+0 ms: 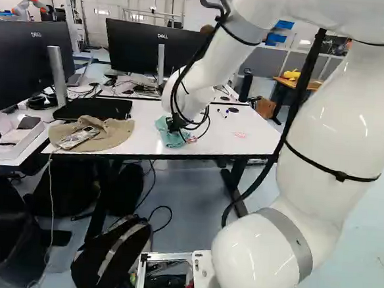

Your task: Clean the table with the green towel

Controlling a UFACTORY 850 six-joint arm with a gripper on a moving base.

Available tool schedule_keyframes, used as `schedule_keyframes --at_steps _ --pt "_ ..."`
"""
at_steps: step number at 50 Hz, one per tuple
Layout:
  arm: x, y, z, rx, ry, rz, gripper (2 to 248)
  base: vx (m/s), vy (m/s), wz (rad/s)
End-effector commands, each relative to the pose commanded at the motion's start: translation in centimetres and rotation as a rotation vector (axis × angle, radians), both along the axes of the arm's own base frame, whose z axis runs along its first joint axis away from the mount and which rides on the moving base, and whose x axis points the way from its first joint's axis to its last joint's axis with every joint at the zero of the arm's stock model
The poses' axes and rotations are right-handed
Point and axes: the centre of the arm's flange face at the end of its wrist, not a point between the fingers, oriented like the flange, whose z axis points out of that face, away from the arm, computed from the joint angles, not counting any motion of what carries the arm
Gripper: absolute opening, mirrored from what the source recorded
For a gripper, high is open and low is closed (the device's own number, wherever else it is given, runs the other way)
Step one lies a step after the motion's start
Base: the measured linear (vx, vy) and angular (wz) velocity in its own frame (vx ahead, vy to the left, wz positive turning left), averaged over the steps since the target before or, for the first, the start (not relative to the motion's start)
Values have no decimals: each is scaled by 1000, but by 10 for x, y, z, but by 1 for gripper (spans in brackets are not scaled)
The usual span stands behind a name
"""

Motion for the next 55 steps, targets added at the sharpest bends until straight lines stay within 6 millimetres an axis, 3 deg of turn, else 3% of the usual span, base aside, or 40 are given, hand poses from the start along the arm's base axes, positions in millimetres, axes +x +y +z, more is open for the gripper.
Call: schedule_keyframes --at_steps 12,29,40,55 --pt "-16 -18 0 -1 3 -30 32 0 0 0" --pt "-18 -46 -1 -1 3 -92 32 0 0 0" --pt "-5 -58 0 -1 3 -128 32 0 0 0" --pt "24 -60 0 0 -1 -143 32 0 0 0"
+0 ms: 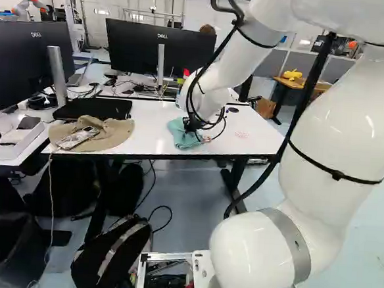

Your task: Clean the table with the green towel

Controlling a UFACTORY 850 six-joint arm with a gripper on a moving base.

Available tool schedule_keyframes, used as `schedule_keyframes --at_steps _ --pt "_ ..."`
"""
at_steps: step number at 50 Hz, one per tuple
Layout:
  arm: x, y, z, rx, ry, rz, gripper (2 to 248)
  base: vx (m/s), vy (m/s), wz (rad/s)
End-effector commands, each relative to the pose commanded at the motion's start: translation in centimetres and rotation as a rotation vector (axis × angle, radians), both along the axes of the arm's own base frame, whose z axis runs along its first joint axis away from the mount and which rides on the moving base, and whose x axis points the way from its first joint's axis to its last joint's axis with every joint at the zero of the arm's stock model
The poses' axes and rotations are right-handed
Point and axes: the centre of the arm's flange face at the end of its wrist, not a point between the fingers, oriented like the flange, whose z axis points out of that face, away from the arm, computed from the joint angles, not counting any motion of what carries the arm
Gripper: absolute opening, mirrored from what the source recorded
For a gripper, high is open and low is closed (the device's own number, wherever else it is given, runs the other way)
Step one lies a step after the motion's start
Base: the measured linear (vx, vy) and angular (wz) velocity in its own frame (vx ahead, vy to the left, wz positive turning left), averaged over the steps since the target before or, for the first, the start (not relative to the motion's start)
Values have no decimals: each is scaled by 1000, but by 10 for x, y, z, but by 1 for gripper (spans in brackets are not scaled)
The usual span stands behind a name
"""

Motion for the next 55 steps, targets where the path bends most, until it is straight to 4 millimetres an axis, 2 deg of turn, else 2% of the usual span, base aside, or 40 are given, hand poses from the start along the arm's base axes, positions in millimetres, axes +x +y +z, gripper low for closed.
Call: schedule_keyframes --at_steps 17,31,43,55 --pt "34 4 0 1 -9 -5 32 0 0 0" --pt "56 19 -1 3 -17 17 32 0 0 0" --pt "59 38 -1 4 -19 53 32 0 0 0" --pt "48 56 -1 4 -17 92 32 0 0 0"
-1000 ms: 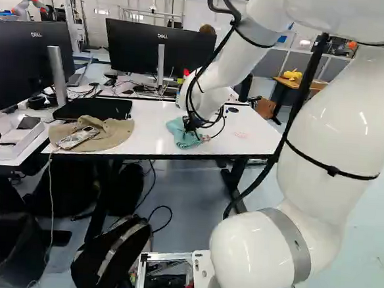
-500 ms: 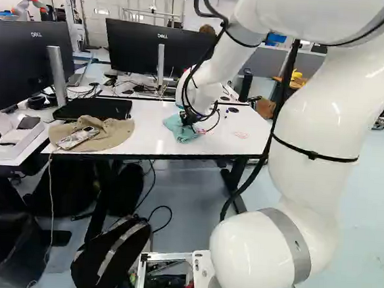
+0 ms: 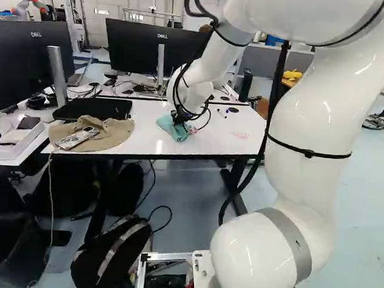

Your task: Clean the table with the green towel

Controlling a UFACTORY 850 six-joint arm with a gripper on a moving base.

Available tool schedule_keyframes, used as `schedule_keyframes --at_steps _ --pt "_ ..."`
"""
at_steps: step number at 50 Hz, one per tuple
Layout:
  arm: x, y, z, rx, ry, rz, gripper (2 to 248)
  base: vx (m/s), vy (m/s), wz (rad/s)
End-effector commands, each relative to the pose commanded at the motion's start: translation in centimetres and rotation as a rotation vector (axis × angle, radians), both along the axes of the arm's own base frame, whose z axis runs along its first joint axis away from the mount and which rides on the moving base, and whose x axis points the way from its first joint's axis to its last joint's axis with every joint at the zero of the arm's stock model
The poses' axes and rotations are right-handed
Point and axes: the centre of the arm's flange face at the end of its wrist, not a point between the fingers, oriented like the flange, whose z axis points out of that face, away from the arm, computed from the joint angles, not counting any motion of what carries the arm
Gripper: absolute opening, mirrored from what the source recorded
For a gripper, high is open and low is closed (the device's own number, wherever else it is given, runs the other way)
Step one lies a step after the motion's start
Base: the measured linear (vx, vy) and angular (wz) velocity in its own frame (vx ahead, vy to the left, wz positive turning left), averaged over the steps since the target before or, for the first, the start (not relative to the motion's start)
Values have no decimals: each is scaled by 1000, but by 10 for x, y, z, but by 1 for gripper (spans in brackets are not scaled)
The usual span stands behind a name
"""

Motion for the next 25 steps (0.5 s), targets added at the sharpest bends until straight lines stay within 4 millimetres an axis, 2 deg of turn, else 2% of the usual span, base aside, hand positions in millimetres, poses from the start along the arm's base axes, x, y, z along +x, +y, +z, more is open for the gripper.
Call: schedule_keyframes --at_steps 12,25 --pt "-18 13 0 -1 5 35 32 0 0 0" --pt "-42 15 1 -4 12 55 32 0 0 0"
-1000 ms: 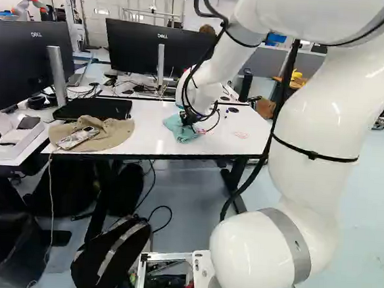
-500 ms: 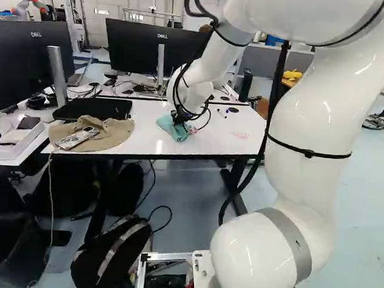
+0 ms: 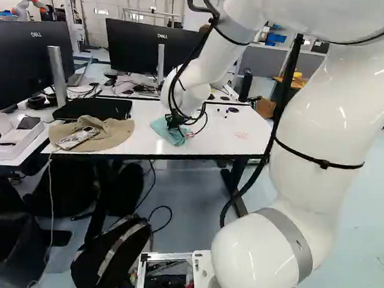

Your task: Clean the table with the green towel

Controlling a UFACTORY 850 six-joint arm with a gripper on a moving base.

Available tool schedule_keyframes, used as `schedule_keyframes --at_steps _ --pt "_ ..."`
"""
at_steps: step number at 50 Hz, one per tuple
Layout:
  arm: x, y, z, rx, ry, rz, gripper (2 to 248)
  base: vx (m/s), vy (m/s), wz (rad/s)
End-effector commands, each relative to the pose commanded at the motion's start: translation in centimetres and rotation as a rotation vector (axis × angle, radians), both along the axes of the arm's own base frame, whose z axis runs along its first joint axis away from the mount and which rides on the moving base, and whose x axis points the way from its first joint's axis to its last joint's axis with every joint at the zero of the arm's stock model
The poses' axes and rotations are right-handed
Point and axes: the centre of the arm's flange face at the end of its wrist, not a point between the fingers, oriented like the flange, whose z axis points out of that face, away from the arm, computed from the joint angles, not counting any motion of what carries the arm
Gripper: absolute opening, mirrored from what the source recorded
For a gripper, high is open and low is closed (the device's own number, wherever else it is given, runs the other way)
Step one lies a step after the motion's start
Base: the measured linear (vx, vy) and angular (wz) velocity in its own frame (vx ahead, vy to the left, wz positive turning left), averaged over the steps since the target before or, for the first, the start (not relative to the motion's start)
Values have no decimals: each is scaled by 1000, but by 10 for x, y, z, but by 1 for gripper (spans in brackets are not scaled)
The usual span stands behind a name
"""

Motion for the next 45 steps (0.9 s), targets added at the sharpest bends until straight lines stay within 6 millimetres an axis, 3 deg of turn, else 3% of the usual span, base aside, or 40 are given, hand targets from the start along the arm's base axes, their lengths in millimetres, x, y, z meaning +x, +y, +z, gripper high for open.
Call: schedule_keyframes --at_steps 27,45 --pt "-51 -11 0 -3 9 14 32 0 0 0" --pt "-56 -39 -1 -3 10 -46 32 0 0 0"
